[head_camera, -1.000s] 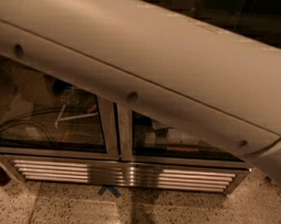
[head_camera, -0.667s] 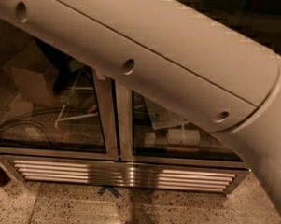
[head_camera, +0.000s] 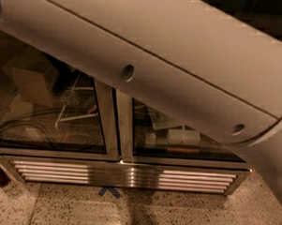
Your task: Place 7up can into top drawer
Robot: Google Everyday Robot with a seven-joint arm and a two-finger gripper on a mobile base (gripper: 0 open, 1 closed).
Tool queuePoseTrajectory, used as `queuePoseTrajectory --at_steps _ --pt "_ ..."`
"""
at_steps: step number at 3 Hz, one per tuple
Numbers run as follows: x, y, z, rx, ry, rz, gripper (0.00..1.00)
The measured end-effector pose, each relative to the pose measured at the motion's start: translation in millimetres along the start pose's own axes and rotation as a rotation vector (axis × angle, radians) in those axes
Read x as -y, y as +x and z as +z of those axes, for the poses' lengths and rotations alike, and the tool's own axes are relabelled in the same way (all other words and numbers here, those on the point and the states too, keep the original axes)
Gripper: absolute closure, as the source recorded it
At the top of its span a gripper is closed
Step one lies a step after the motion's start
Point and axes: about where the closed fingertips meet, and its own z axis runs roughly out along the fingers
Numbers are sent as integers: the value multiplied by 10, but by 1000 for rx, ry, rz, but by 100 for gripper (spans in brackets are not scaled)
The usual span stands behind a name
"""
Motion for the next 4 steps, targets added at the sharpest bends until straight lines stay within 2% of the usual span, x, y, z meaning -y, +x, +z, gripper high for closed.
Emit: queuePoseTrajectory --at_steps 1,2,3,4 --pt "39 -9 -85 10 0 -12 0" --pt "474 161 29 -94 90 105 0" --pt "692 292 109 -181 114 162 0" --pt "881 480 250 -300 91 224 0"
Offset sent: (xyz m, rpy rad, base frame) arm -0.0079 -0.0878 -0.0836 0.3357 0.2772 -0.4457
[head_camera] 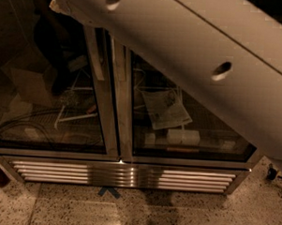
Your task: Place 7up can into top drawer
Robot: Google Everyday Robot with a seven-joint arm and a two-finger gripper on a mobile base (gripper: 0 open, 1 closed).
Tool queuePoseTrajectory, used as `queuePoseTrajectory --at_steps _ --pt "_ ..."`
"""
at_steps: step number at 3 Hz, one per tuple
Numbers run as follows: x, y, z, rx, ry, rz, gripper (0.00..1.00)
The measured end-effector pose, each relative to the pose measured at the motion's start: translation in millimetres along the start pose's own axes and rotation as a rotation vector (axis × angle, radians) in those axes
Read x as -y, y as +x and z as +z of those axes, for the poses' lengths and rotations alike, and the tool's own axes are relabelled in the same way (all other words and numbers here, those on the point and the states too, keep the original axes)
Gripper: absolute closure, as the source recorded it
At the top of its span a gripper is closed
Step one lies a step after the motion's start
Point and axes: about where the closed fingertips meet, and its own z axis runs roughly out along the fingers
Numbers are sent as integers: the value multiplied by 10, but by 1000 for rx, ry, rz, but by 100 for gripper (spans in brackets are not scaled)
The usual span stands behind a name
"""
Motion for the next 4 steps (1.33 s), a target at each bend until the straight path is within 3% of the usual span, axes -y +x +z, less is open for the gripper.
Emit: queuePoseTrajectory --at_steps 1,3,4 --pt "165 0 75 -38 -7 32 0" --pt "-15 -33 -137 5 -65 -62 0" --pt "-227 -23 -512 65 -122 -143 0"
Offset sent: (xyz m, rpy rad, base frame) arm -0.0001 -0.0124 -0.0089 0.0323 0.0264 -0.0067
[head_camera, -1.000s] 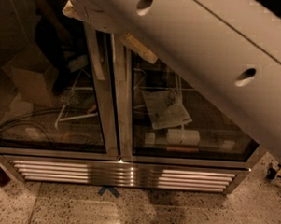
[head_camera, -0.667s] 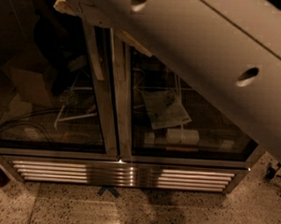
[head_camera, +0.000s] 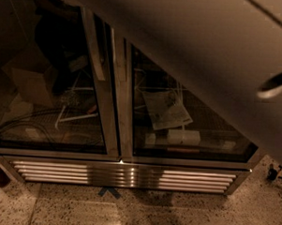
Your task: Place 7up can into top drawer
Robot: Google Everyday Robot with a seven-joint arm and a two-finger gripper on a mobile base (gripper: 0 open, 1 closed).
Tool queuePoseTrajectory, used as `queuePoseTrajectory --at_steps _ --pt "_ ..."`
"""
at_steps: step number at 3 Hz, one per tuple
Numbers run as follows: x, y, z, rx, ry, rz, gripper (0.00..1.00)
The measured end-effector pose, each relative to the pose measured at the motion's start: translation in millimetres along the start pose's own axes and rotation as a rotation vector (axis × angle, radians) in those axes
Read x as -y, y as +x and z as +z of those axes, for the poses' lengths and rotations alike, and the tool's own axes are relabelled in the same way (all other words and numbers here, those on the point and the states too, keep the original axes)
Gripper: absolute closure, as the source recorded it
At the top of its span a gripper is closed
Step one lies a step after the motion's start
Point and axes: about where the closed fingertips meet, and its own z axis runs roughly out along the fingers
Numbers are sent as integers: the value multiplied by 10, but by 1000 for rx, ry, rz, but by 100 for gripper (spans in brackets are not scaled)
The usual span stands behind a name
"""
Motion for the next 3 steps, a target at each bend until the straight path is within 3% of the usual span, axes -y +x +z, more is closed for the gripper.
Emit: queuePoseTrajectory --at_steps 1,3 --pt "-107 -3 -178 26 -19 -25 0" --pt "-107 -3 -178 27 -19 -25 0"
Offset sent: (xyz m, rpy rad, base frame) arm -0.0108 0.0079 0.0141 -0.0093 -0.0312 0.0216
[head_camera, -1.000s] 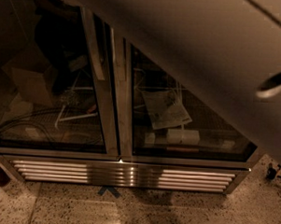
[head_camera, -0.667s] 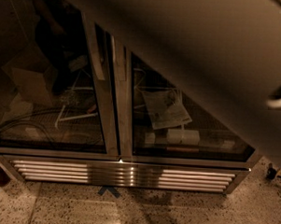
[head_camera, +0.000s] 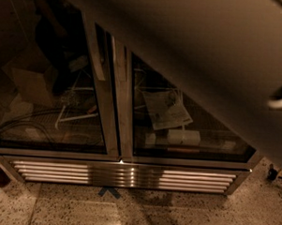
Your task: Place 7up can into top drawer
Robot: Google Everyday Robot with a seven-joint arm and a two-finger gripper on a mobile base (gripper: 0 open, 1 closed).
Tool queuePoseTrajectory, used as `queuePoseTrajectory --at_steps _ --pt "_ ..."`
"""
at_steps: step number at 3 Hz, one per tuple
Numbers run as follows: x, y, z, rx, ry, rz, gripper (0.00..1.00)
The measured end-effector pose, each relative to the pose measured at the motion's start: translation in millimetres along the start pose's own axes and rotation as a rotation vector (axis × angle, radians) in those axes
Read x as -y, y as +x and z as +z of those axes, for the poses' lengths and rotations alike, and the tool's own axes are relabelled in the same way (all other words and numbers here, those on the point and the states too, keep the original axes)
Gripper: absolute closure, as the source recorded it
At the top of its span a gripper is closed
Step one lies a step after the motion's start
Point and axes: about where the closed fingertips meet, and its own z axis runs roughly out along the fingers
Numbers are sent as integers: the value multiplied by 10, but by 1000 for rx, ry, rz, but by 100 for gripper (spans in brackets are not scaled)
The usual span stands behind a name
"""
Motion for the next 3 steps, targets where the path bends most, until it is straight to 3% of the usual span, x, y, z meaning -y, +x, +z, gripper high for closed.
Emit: queuePoseTrajectory --at_steps 1,2,3 --pt "91 22 114 22 50 48 0" --pt "252 54 424 5 78 110 0" --pt "542 155 811 -68 81 170 0"
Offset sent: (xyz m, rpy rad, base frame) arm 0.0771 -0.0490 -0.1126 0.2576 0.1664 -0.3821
